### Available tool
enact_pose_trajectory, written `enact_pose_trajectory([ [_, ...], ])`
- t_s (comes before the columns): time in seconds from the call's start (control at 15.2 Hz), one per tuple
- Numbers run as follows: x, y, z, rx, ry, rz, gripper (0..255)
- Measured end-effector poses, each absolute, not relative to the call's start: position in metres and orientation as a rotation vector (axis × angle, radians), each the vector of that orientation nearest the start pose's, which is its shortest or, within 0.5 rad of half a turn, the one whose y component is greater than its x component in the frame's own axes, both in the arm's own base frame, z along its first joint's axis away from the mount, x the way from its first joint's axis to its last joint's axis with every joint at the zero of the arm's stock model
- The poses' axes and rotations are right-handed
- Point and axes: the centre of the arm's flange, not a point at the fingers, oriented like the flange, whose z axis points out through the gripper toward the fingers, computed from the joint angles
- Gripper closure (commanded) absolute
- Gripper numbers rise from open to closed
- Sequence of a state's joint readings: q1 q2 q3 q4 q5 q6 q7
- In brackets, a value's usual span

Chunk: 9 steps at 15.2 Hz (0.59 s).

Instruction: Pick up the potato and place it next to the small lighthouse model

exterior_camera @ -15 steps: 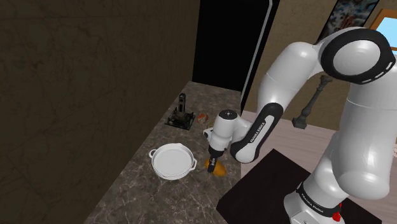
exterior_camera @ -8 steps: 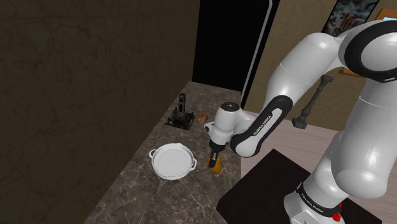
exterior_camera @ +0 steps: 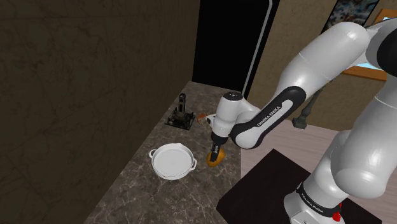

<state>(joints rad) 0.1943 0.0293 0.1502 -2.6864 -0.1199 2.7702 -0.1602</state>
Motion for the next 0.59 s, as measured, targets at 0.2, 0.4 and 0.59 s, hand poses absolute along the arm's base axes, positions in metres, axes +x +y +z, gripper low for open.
enact_pose_trajectory([
  [0.2, 0.391, 0.147, 0.244, -3.028, -0.962, -0.093, 255],
  [0.4, 0.391, 0.147, 0.260, -3.028, -0.962, -0.093, 255],
  [0.59, 0.391, 0.148, 0.276, -3.028, -0.962, -0.093, 255],
])
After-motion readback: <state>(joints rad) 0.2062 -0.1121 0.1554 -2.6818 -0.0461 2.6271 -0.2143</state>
